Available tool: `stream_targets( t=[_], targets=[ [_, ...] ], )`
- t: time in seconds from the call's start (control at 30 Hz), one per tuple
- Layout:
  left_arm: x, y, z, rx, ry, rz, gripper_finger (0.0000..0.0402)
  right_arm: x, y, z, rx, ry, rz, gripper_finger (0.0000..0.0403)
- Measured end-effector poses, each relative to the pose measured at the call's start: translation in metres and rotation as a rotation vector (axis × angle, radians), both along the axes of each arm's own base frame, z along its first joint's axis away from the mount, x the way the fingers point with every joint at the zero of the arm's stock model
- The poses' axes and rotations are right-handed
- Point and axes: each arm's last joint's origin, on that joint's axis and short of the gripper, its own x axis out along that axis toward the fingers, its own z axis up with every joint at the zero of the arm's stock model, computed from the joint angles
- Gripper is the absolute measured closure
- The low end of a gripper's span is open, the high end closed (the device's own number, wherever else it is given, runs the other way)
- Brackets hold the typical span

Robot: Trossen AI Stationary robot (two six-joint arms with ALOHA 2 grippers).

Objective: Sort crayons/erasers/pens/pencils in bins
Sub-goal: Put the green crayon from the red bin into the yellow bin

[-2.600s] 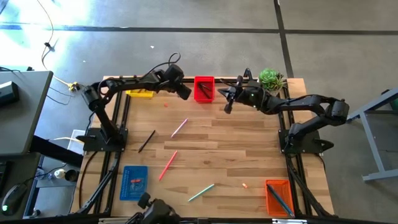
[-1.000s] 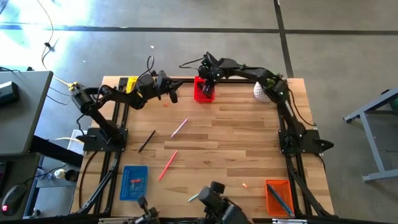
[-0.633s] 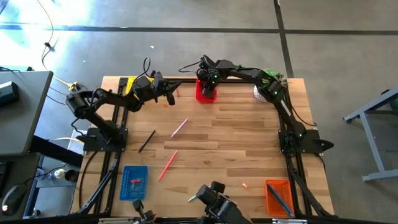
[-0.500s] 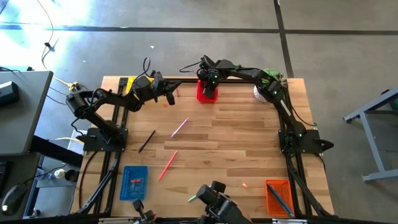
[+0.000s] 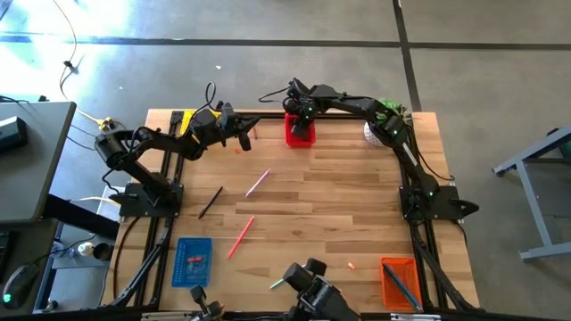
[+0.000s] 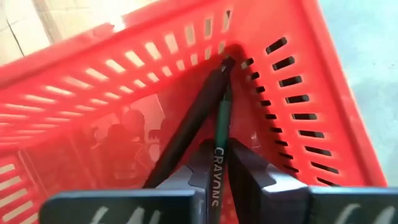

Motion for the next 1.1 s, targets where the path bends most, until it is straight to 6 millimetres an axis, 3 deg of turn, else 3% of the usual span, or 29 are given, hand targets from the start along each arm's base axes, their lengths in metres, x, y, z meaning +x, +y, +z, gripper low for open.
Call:
stream_targets(
  t=[0.33,0.5,0.83,1.1],
  targets=[
    [0.0,0.0,0.0,0.0,0.0,0.0,0.0401,0.0,-0.001,-0.001,0.003,-0.004,-0.014,0.0378],
    [0.0,0.0,0.0,0.0,0.0,0.0,0.0401,0.001,-0.003,0.01,0.026,0.014,-0.055,0.0384],
    [0.0,0.0,0.0,0.0,0.0,0.0,0.0401,0.001,-0.003,0.083,0.023,-0.014,-0.09,0.0384],
    [0.0,0.0,-0.002,-0.02,0.014,-0.003,0.0401,-0.023,0.016,0.145,0.048,-0.103,-0.083,0.0384]
  ],
)
